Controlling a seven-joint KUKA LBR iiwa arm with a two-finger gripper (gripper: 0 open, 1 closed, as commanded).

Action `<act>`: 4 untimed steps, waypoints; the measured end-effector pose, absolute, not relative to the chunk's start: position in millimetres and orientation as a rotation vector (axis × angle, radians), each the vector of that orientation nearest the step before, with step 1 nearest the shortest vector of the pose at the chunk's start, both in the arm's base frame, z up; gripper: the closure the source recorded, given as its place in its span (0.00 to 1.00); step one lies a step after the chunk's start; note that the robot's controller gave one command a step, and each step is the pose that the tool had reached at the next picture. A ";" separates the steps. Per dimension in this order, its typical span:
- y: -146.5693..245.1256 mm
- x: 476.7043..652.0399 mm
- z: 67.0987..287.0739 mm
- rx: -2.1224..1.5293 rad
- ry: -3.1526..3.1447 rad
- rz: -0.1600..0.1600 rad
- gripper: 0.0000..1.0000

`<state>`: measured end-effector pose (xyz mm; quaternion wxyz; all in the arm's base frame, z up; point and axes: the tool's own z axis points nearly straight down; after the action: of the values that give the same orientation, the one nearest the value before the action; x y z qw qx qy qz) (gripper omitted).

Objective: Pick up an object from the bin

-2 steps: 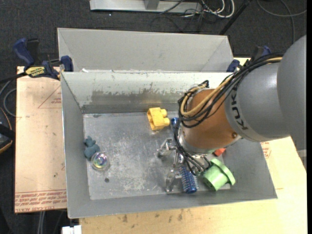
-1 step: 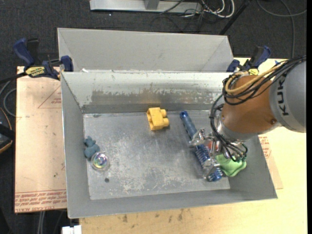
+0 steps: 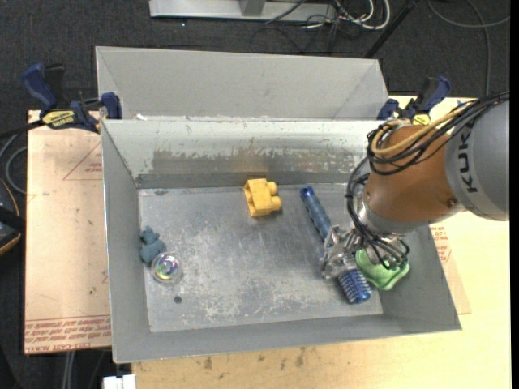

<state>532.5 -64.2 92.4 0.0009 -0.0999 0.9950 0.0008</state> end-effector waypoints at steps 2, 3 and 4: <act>-127.3 526.5 91.0 -0.766 3.045 0.023 1.00; -132.2 481.7 239.9 -1.176 2.906 -0.006 1.00; -120.9 483.8 150.4 -0.938 3.002 0.009 1.00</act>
Offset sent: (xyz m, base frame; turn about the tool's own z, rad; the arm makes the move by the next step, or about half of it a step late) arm -0.0079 -0.0693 0.0155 -0.0943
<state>483.8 -120.9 150.4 -0.0020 -0.2983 0.9545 0.0027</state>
